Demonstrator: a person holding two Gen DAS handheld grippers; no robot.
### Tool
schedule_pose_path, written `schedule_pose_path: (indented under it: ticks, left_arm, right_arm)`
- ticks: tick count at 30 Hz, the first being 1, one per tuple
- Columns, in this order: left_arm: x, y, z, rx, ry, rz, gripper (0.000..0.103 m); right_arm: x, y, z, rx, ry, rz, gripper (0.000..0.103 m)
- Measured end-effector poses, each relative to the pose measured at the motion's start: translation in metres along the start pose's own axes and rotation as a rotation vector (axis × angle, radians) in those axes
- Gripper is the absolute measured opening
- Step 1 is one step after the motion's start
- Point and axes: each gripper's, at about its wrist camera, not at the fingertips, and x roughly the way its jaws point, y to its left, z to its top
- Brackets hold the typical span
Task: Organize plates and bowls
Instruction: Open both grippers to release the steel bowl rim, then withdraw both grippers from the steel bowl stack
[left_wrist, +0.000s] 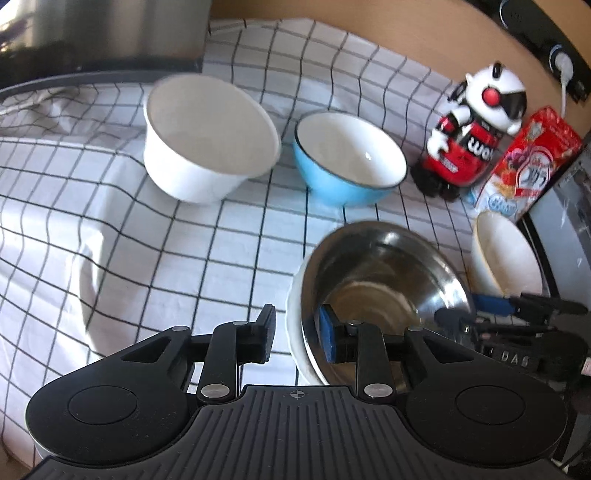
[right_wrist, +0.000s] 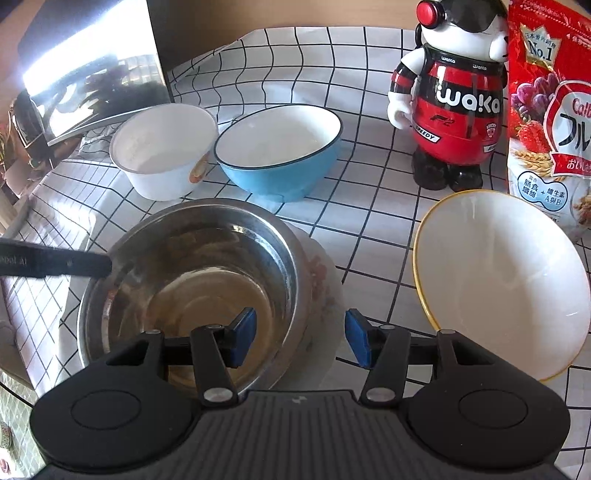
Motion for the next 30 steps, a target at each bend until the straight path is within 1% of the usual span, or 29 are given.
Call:
schedule_pose_path:
  ticks: [4, 8, 11, 14, 17, 19, 24, 27, 30]
  left_arm:
    - [0.013, -0.004, -0.005, 0.029, 0.032, 0.007, 0.028]
    - [0.02, -0.007, -0.007, 0.04, 0.04, 0.012, 0.028]
    - [0.02, -0.008, -0.006, 0.031, 0.037, 0.003, 0.028]
    - [0.014, -0.012, -0.004, 0.034, 0.026, 0.019, 0.028]
    - [0.005, -0.015, 0.0, 0.037, 0.001, -0.002, 0.028]
    - [0.003, -0.017, 0.002, 0.037, 0.001, -0.009, 0.028]
    - [0.011, -0.012, 0.003, -0.001, 0.009, -0.02, 0.029]
    - [0.015, -0.013, 0.003, 0.006, 0.003, -0.023, 0.03]
    - [0.018, -0.012, 0.005, -0.009, 0.019, -0.018, 0.029]
  right_arm:
    - [0.004, -0.003, 0.0, 0.004, 0.015, -0.035, 0.053]
    - [0.0, -0.003, -0.001, -0.004, 0.015, -0.047, 0.053]
    - [-0.003, -0.004, -0.001, -0.004, 0.01, -0.053, 0.053]
    - [-0.007, -0.005, -0.002, -0.003, -0.002, -0.06, 0.054]
    - [-0.011, -0.003, -0.003, -0.013, -0.012, -0.068, 0.056]
    - [-0.01, -0.003, -0.003, -0.018, -0.016, -0.085, 0.056]
    - [-0.009, -0.003, -0.002, -0.009, -0.009, -0.061, 0.056]
    - [-0.006, -0.004, -0.002, -0.002, 0.001, -0.048, 0.056]
    - [-0.006, -0.003, -0.001, -0.005, 0.002, -0.045, 0.056]
